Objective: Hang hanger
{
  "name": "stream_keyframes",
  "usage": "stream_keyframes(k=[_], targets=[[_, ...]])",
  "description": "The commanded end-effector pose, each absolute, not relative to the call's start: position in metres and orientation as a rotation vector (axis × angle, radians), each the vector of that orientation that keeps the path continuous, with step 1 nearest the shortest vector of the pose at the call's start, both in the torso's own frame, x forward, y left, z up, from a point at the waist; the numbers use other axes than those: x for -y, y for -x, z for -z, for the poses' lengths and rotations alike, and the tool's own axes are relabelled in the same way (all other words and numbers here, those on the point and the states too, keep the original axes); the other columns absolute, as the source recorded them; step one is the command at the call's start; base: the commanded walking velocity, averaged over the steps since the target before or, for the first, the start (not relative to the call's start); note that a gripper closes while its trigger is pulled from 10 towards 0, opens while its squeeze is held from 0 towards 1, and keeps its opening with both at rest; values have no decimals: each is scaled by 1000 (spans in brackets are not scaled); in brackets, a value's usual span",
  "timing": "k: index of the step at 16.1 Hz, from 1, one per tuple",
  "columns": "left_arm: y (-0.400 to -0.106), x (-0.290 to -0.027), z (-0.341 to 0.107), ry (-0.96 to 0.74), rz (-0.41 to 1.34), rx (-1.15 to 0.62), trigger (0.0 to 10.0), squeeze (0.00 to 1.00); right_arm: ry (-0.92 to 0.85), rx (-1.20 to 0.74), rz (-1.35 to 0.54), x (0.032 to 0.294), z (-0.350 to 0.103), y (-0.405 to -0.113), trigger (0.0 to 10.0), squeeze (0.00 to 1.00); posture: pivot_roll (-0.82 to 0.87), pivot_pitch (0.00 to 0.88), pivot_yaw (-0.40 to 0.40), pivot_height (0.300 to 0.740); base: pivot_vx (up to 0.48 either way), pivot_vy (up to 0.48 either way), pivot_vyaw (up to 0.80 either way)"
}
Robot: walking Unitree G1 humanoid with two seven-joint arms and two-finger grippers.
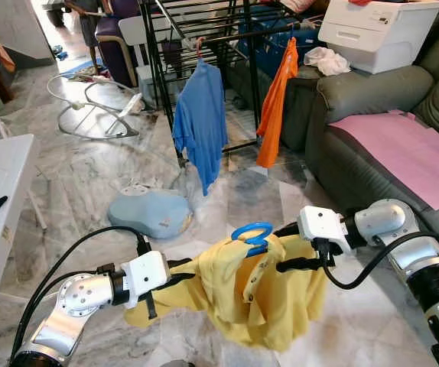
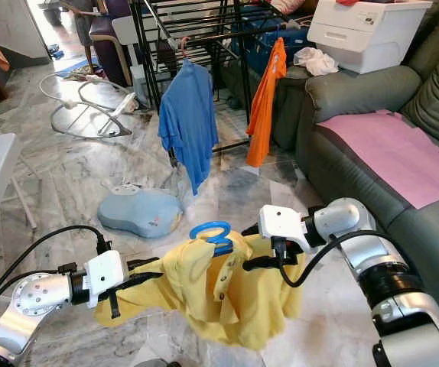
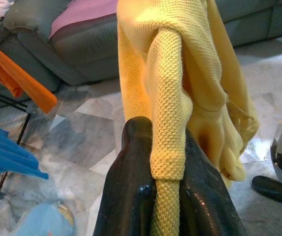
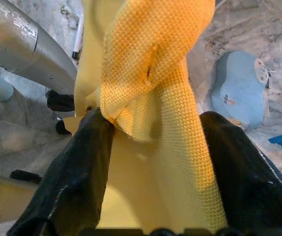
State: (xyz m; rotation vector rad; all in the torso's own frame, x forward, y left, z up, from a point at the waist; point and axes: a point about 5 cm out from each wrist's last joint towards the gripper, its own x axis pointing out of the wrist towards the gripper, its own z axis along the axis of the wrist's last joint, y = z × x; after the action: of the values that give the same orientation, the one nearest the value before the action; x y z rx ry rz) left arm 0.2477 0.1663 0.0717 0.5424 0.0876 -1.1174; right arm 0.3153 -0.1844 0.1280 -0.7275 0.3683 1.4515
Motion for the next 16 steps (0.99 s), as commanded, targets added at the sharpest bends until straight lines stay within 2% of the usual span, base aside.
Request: stream_keyframes(k=[1,16], targets=[[-253,-165,-84,-554,1122,-20,0,0,738,-355,-1477,181,-134,-318,0,0,-65,0,69,740,0,0,0],[-253,-164,-77,-571,1123,-32,0,0,698,-331,-1481,181,-137,-320,0,0,-66,0,57,740,0,0,0]])
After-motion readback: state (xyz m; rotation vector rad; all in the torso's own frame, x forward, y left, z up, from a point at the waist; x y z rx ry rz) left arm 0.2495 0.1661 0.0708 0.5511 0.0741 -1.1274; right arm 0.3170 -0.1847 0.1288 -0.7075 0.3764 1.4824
